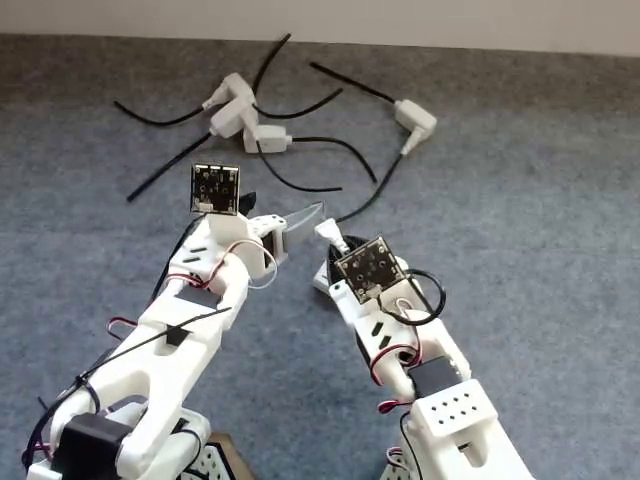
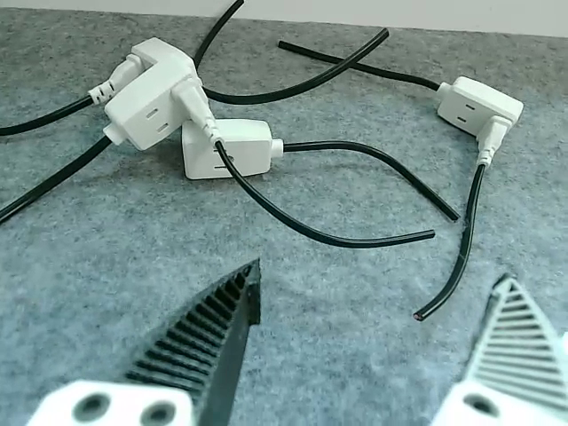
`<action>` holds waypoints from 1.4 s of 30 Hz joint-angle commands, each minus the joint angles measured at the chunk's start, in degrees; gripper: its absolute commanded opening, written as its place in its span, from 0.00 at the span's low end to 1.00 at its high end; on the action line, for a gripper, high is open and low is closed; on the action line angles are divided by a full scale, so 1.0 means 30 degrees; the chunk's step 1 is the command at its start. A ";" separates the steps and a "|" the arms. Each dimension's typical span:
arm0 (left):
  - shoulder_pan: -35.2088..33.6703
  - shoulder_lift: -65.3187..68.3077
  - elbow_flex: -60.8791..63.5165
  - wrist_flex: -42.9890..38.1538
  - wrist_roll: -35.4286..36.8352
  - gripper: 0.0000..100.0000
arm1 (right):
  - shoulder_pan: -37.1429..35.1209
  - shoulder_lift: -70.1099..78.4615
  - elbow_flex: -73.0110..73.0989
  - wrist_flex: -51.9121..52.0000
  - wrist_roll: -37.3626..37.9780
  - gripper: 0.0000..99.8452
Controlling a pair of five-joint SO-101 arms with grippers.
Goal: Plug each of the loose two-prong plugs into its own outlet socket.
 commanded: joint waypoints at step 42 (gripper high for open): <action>-0.2212 -0.0044 -0.1333 0.2081 -0.1846 0.40 | 0.1744 -0.0396 -1.2117 1.1209 -0.0176 0.01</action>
